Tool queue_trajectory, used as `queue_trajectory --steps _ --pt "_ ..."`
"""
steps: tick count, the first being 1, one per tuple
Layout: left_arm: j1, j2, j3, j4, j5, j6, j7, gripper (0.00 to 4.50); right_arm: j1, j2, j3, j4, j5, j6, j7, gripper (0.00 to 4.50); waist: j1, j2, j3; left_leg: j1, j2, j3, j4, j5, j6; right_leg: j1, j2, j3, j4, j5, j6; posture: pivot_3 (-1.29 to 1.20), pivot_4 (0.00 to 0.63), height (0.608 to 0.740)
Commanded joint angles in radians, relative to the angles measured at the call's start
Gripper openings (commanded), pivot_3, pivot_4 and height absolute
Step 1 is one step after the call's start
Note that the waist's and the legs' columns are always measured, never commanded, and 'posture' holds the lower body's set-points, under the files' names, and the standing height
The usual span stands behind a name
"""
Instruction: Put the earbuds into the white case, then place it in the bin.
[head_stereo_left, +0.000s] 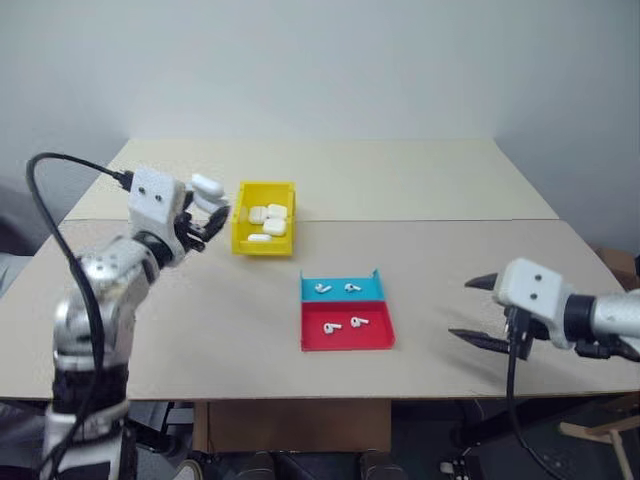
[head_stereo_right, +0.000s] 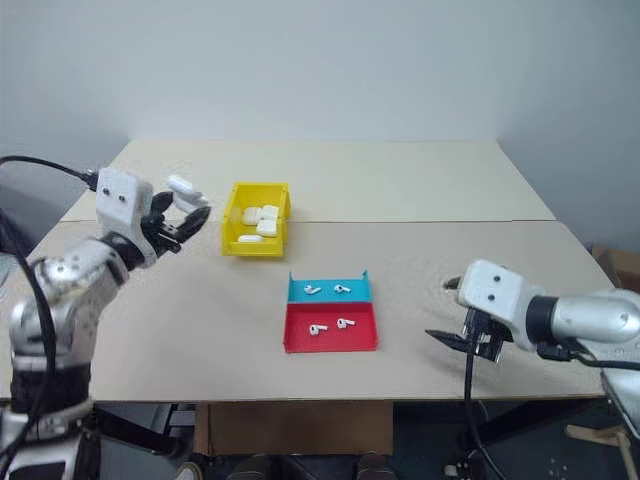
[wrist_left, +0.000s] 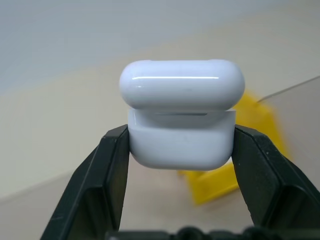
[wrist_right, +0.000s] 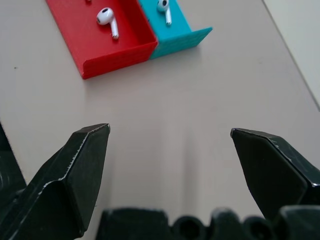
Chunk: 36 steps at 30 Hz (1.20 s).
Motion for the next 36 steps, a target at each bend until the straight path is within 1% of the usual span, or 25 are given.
queue_trajectory --steps 1,4,7,8,10,12,14,16,17,19,22,23,25,27,31,36 --pt "0.091 -0.043 0.021 -0.089 -0.058 -0.225 -0.100 2.77 -0.088 -0.043 0.027 -0.049 0.048 0.092 0.008 4.50 0.000 0.000 0.000 0.001 0.000 0.000 0.000 0.000 0.000 0.001 0.000 0.000 0.000 0.000 0.000 0.00 0.150 0.740" --pt "0.190 -0.143 0.012 -0.111 -0.167 -0.441 -0.243 2.77 -0.159 -0.070 0.091 -0.081 0.052 0.130 0.015 4.50 0.002 0.001 0.000 0.004 0.000 0.000 0.001 0.001 0.000 0.003 0.000 0.000 -0.001 -0.001 0.003 0.00 0.150 0.740" --pt "0.270 -0.179 -0.001 -0.070 -0.247 -0.551 -0.402 2.77 -0.191 -0.100 0.171 -0.105 0.010 0.098 0.037 4.50 0.002 0.001 0.000 0.003 0.000 0.001 0.001 0.001 0.000 0.004 0.000 0.000 -0.002 -0.001 0.003 0.00 0.150 0.740" --pt "0.297 -0.194 -0.005 -0.054 -0.285 -0.582 -0.460 2.77 -0.215 -0.092 0.214 -0.108 -0.020 0.083 0.022 4.50 0.001 0.001 -0.001 0.003 0.001 0.001 0.001 0.001 0.000 0.004 0.000 0.000 -0.002 -0.001 0.003 0.00 0.150 0.740" --pt "0.334 -0.228 -0.005 -0.023 -0.348 -0.623 -0.523 2.77 -0.258 -0.064 0.280 -0.107 -0.060 0.064 0.003 4.50 -0.003 0.002 -0.001 0.003 0.001 0.001 0.001 0.001 0.000 0.003 0.000 0.000 -0.002 -0.001 0.003 0.00 0.150 0.740" --pt "0.352 -0.226 -0.017 0.027 -0.345 -0.652 -0.578 2.77 -0.292 -0.040 0.331 -0.098 -0.091 0.032 0.008 4.50 -0.002 0.002 -0.001 0.002 0.001 0.001 0.001 0.001 0.001 0.002 0.001 0.001 -0.001 -0.001 0.003 0.00 0.150 0.740" --pt "0.362 -0.205 -0.034 0.100 -0.341 -0.703 -0.698 2.77 -0.355 -0.016 0.415 -0.078 -0.137 0.015 0.035 4.50 -0.004 0.003 -0.002 0.002 0.001 0.001 0.001 0.001 0.001 0.001 0.001 0.001 -0.001 -0.003 0.006 0.00 0.150 0.740" --pt "0.360 -0.206 -0.039 0.156 -0.356 -0.752 -0.781 2.77 -0.443 0.010 0.503 -0.057 -0.157 0.076 0.077 4.50 -0.006 0.003 -0.002 0.002 0.001 0.001 0.001 0.001 0.001 0.001 0.001 0.001 -0.001 -0.003 0.006 0.00 0.150 0.740" --pt "0.359 -0.211 -0.040 0.183 -0.363 -0.768 -0.810 2.77 -0.509 0.041 0.552 -0.043 -0.146 0.153 0.097 4.50 -0.010 0.003 -0.002 0.002 0.001 0.001 0.001 0.001 0.001 0.001 0.001 0.001 -0.001 -0.003 0.006 0.00 0.150 0.740" --pt "0.368 -0.211 -0.040 0.213 -0.382 -0.770 -0.845 2.77 -0.639 0.109 0.649 -0.012 -0.154 0.290 0.113 4.50 -0.018 0.003 -0.002 0.001 0.001 0.001 0.002 0.001 0.001 0.000 0.001 0.001 -0.001 -0.003 0.005 0.00 0.150 0.740" --pt "0.402 -0.201 -0.030 0.213 -0.438 -0.724 -0.879 2.77 -0.762 0.179 0.745 0.031 -0.171 0.369 0.137 4.50 -0.025 0.003 -0.002 0.001 0.002 0.000 0.001 0.001 0.001 -0.001 0.002 0.001 0.000 -0.001 0.004 0.00 0.150 0.740" --pt "0.416 -0.190 -0.031 0.213 -0.429 -0.722 -0.885 2.77 -0.791 0.194 0.777 0.045 -0.175 0.380 0.153 4.32 -0.025 0.003 -0.002 0.000 0.002 0.000 0.001 0.001 0.001 -0.002 0.002 0.000 0.000 0.000 0.001 0.00 0.150 0.740" --pt "0.426 -0.187 -0.034 0.237 -0.430 -0.761 -0.948 2.77 -0.830 0.208 0.843 0.070 -0.205 0.362 0.179 3.91 -0.025 0.003 -0.002 -0.002 0.002 0.000 0.001 0.000 0.003 -0.003 0.002 0.000 -0.001 0.000 -0.001 0.00 0.150 0.740" --pt "0.434 -0.184 -0.036 0.248 -0.424 -0.788 -0.988 2.77 -0.854 0.231 0.897 0.103 -0.240 0.343 0.187 3.25 -0.021 0.003 -0.002 -0.003 0.002 0.000 0.001 -0.001 0.004 -0.003 0.001 -0.001 -0.001 -0.001 -0.001 0.00 0.150 0.740" --pt "0.446 -0.184 -0.040 0.248 -0.414 -0.816 -1.022 2.77 -0.886 0.304 0.956 0.183 -0.281 0.326 0.188 3.25 -0.023 0.003 -0.002 -0.003 0.002 0.000 0.001 -0.001 0.004 -0.003 0.001 -0.001 -0.001 -0.001 -0.001 0.00 0.150 0.740" --pt "0.479 -0.162 -0.036 0.215 -0.394 -0.815 -1.005 2.77 -0.895 0.354 1.017 0.262 -0.362 0.259 0.199 3.25 -0.027 0.003 -0.002 -0.003 0.002 0.000 0.001 -0.001 0.004 -0.004 0.001 -0.001 0.000 0.000 -0.001 0.00 0.150 0.740"
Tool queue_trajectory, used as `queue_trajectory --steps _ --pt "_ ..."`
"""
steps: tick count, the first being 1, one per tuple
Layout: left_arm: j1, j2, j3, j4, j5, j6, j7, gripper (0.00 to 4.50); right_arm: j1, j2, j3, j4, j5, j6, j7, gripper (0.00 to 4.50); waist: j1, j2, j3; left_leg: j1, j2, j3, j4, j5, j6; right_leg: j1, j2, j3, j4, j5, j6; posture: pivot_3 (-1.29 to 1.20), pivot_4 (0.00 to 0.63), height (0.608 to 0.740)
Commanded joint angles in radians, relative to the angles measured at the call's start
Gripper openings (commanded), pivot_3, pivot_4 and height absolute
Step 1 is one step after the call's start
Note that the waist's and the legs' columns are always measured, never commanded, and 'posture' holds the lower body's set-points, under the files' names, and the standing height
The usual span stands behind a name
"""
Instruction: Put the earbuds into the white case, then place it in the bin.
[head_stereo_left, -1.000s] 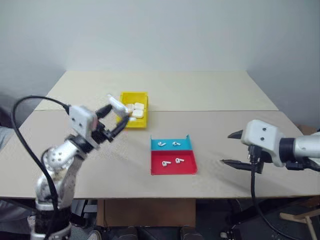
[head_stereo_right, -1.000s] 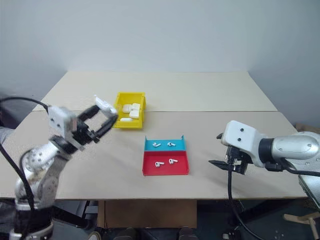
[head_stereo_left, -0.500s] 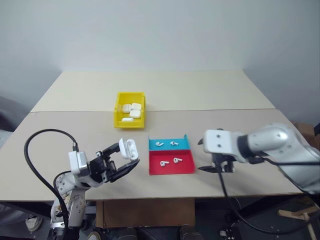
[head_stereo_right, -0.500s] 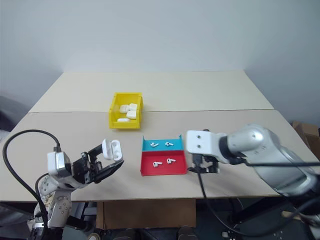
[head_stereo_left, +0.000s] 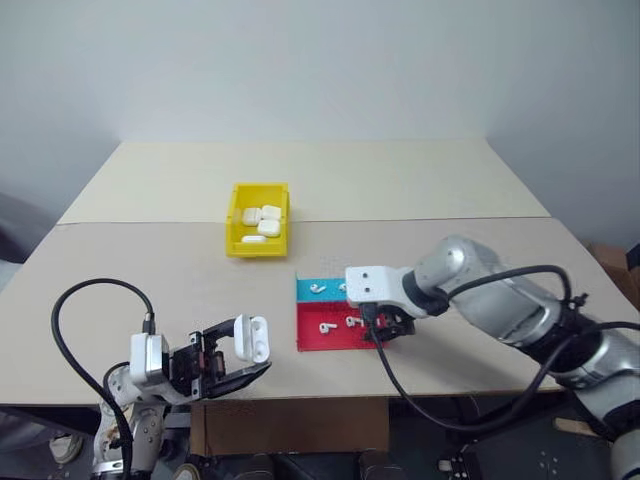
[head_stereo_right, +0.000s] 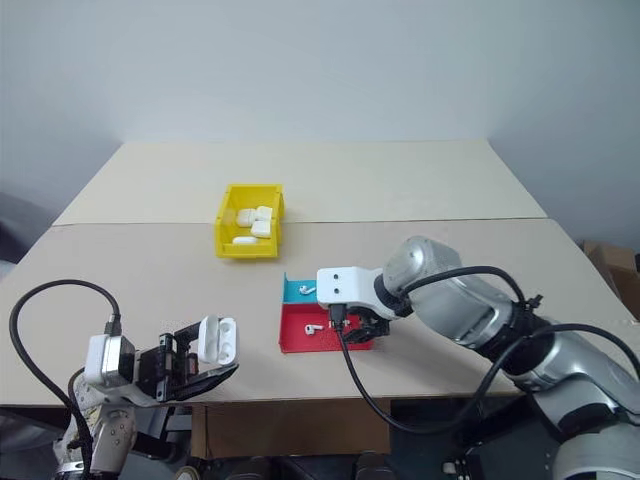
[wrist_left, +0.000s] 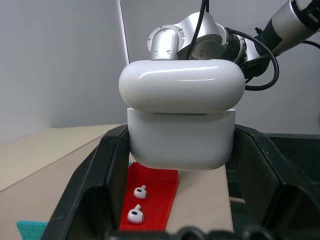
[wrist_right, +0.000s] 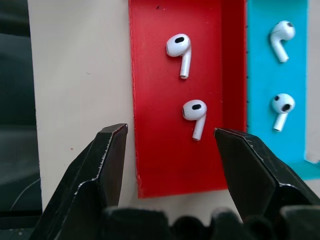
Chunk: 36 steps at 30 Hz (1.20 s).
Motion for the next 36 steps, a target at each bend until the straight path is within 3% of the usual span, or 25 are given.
queue_trajectory --steps 1,2,7,20,36 --pt "0.013 0.019 0.007 -0.037 0.002 -0.027 -0.002 2.77 -0.036 0.022 0.023 0.044 -0.069 -0.061 0.005 3.25 0.000 0.000 0.000 0.000 0.000 0.000 0.000 0.000 0.000 0.000 0.000 0.000 0.000 0.000 0.000 0.00 0.150 0.740" --pt "0.018 0.024 0.008 -0.040 -0.001 -0.026 -0.005 2.77 -0.042 0.034 0.030 0.065 -0.080 -0.078 0.015 3.25 0.000 0.000 0.000 0.000 0.000 0.000 0.000 0.000 0.000 0.000 0.000 0.000 0.000 0.000 0.000 0.00 0.150 0.740" --pt "0.025 0.035 0.002 -0.067 -0.009 -0.012 0.020 2.77 -0.062 0.089 0.043 0.133 -0.117 -0.118 0.040 2.23 -0.001 0.000 0.000 0.000 0.000 0.000 0.000 0.000 0.000 0.000 0.000 0.000 0.000 0.000 0.000 0.00 0.150 0.740" --pt "0.025 0.040 -0.008 -0.085 0.009 -0.015 0.066 2.77 -0.046 0.164 0.039 0.250 -0.227 -0.208 0.074 2.23 -0.002 0.000 0.000 0.000 0.000 0.000 0.000 0.000 0.000 0.000 0.000 0.000 0.000 0.000 0.000 0.00 0.150 0.740" --pt "0.033 0.049 -0.026 -0.105 0.032 -0.017 0.106 2.77 -0.020 0.188 0.021 0.250 -0.255 -0.239 0.105 2.23 -0.001 0.000 0.000 0.000 0.000 0.000 0.000 0.000 0.000 -0.001 0.000 0.000 0.000 0.000 0.000 0.00 0.150 0.740"
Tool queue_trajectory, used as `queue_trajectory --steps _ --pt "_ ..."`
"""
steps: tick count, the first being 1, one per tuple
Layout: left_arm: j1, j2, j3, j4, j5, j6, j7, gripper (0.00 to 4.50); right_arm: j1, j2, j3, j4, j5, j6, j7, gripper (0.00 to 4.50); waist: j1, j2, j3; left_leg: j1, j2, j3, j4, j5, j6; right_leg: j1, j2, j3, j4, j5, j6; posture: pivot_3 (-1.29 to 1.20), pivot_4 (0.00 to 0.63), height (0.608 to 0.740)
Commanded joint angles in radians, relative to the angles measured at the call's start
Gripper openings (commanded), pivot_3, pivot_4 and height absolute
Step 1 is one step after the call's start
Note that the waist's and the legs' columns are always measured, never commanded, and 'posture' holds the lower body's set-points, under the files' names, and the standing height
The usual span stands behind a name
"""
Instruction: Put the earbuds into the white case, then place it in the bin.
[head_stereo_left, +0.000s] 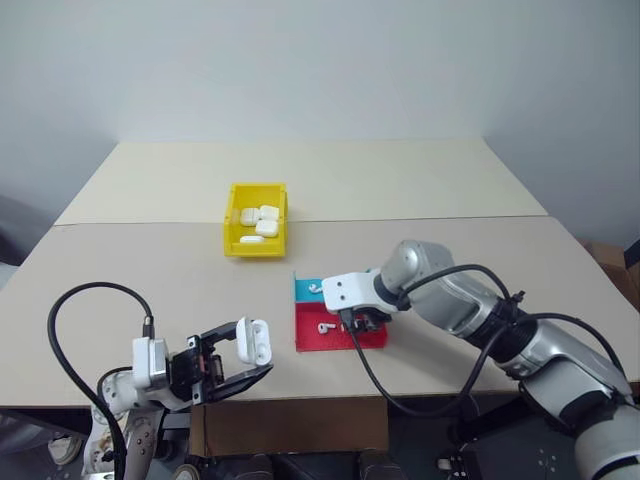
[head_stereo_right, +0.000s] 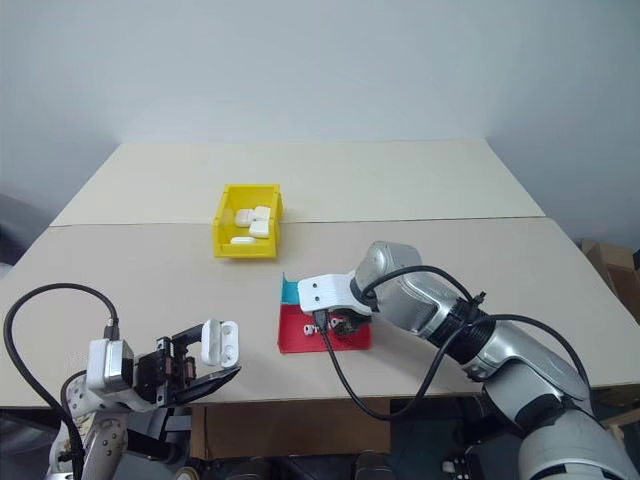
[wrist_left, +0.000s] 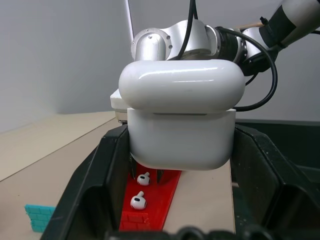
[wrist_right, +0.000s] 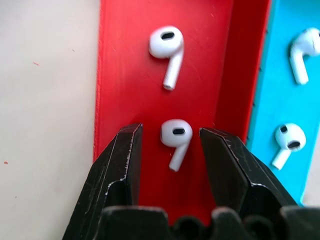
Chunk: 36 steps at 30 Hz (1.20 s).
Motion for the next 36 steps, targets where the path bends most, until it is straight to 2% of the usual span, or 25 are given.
queue_trajectory --steps 1,17,20,23,36 --pt "-0.006 0.009 -0.006 -0.044 -0.006 -0.005 0.014 2.77 0.001 0.001 -0.029 -0.012 -0.020 -0.016 0.004 2.23 0.000 0.000 0.000 0.000 0.000 0.000 0.000 0.000 0.000 0.000 0.000 0.000 0.000 0.000 0.000 0.00 0.150 0.740" --pt "0.006 0.009 -0.016 -0.048 0.013 -0.028 0.034 2.77 0.013 0.011 -0.018 0.027 -0.073 -0.046 0.010 2.23 0.000 0.000 0.000 0.000 0.000 0.000 0.000 0.000 0.000 0.000 0.000 0.000 0.000 0.000 0.000 0.00 0.150 0.740" --pt "0.011 0.008 -0.018 -0.053 0.016 -0.028 0.042 2.77 0.016 0.017 -0.024 0.029 -0.075 -0.045 0.017 1.65 0.000 0.000 0.000 0.000 0.000 0.000 0.000 0.000 0.000 0.000 0.000 0.000 0.000 0.000 0.000 0.00 0.150 0.740" --pt "0.011 0.008 -0.018 -0.051 0.028 -0.027 0.058 2.77 0.023 0.016 -0.025 0.021 -0.083 -0.052 0.016 0.76 0.000 0.000 0.000 0.000 0.000 0.000 0.000 0.000 0.000 0.000 0.000 0.000 0.000 0.000 0.000 0.00 0.150 0.740" --pt "-0.018 -0.003 -0.016 -0.027 0.012 -0.029 0.049 2.77 0.035 -0.012 -0.079 -0.058 -0.081 -0.020 0.038 0.76 0.001 0.000 0.000 0.000 0.000 0.000 0.000 0.000 0.000 0.000 0.000 0.000 0.000 0.000 0.000 0.00 0.150 0.740"
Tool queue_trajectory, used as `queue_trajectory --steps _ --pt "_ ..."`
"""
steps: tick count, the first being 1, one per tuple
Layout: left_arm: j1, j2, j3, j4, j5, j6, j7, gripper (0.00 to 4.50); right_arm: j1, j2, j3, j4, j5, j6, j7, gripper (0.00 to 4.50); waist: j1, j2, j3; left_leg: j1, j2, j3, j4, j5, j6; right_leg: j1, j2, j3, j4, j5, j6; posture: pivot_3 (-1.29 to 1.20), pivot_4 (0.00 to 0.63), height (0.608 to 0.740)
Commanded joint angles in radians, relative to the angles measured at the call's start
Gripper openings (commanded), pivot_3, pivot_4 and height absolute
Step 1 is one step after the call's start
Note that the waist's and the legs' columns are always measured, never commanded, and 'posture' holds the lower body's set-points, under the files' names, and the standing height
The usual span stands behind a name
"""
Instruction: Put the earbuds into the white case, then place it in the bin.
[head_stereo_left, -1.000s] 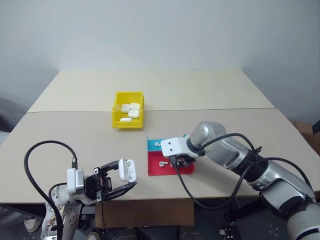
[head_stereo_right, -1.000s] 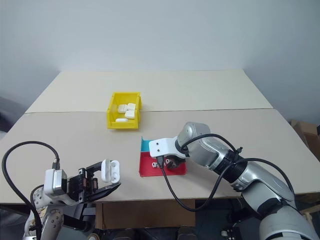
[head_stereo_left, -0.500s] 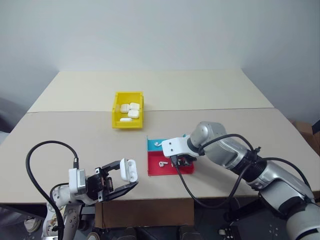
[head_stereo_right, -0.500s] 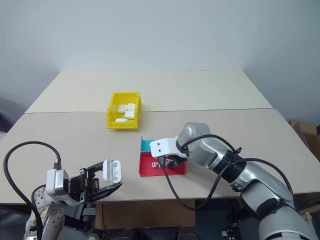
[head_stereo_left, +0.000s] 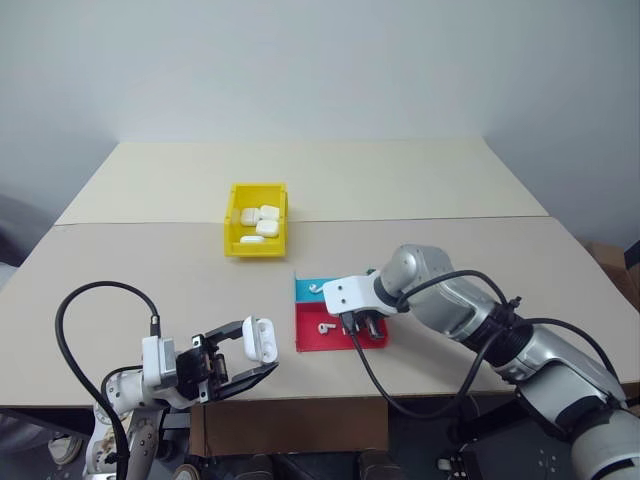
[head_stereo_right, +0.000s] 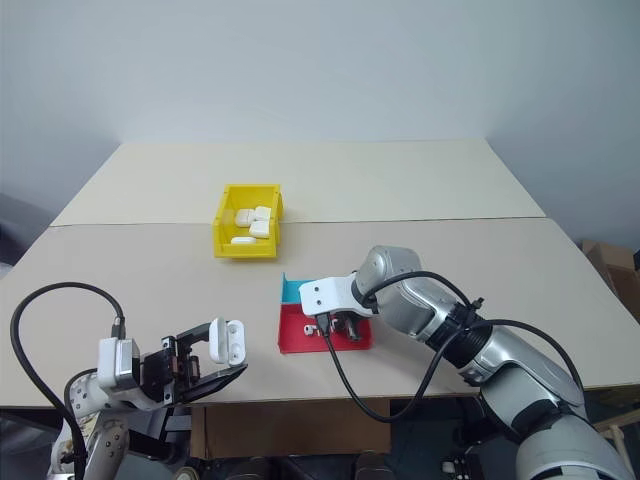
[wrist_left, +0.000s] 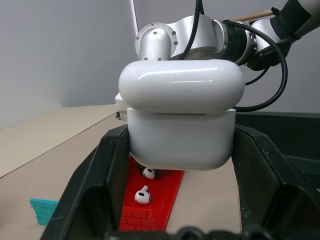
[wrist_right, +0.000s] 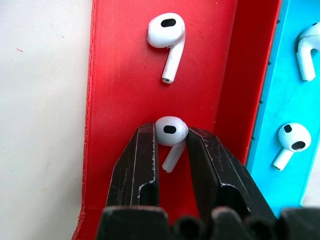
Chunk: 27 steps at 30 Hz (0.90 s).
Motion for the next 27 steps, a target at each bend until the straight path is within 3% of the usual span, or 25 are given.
queue_trajectory --steps 1,9,10,12,14,17,27 --pt "-0.026 -0.004 0.002 -0.007 -0.026 -0.018 0.000 2.77 -0.005 -0.032 -0.083 -0.085 0.014 0.040 0.017 0.76 0.000 0.000 0.000 0.000 0.000 0.000 0.000 0.000 0.000 0.000 0.000 0.000 0.000 0.000 0.000 0.00 0.150 0.740" --pt "-0.154 -0.018 -0.008 0.021 -0.026 0.012 0.047 2.77 0.020 -0.078 -0.485 -0.270 0.203 0.216 -0.078 0.76 0.007 0.000 0.000 -0.001 0.000 0.000 0.000 0.000 0.000 0.000 0.000 0.000 -0.001 0.000 0.001 0.00 0.150 0.740" --pt "-0.178 -0.023 -0.014 0.021 -0.025 0.029 0.071 2.77 0.039 -0.050 -0.578 -0.290 0.252 0.215 -0.110 0.76 0.004 0.000 0.000 0.000 0.000 0.000 0.000 0.000 0.000 0.001 0.000 0.000 -0.001 0.000 0.000 0.00 0.150 0.740" --pt "-0.231 -0.050 -0.025 0.029 -0.043 0.052 0.101 2.77 0.129 0.076 -0.815 -0.350 0.409 0.039 -0.195 0.76 0.005 -0.001 0.000 0.000 0.000 0.000 -0.001 0.000 0.000 0.000 0.000 0.000 -0.001 0.000 0.000 0.00 0.150 0.740" --pt "-0.269 -0.070 -0.035 0.035 -0.057 0.066 0.106 2.77 0.192 0.147 -0.942 -0.419 0.533 -0.017 -0.215 0.76 0.006 -0.001 0.000 -0.001 0.000 -0.001 -0.001 0.000 0.000 0.001 0.001 -0.001 -0.001 0.000 0.001 0.00 0.150 0.740" --pt "-0.310 -0.092 -0.053 0.039 -0.077 0.084 0.086 2.77 0.266 0.217 -0.987 -0.483 0.643 -0.104 -0.245 0.76 0.004 -0.001 0.000 -0.001 -0.001 -0.002 -0.001 0.000 0.000 0.001 0.000 -0.001 -0.001 0.000 0.001 0.00 0.150 0.740" --pt "-0.355 -0.128 -0.115 0.006 -0.109 0.159 0.066 2.77 0.353 0.333 -0.893 -0.469 0.796 -0.292 -0.305 0.76 -0.003 -0.001 0.000 0.001 0.000 -0.003 -0.001 0.000 0.000 0.002 0.001 0.000 0.000 0.000 0.002 0.00 0.150 0.740"
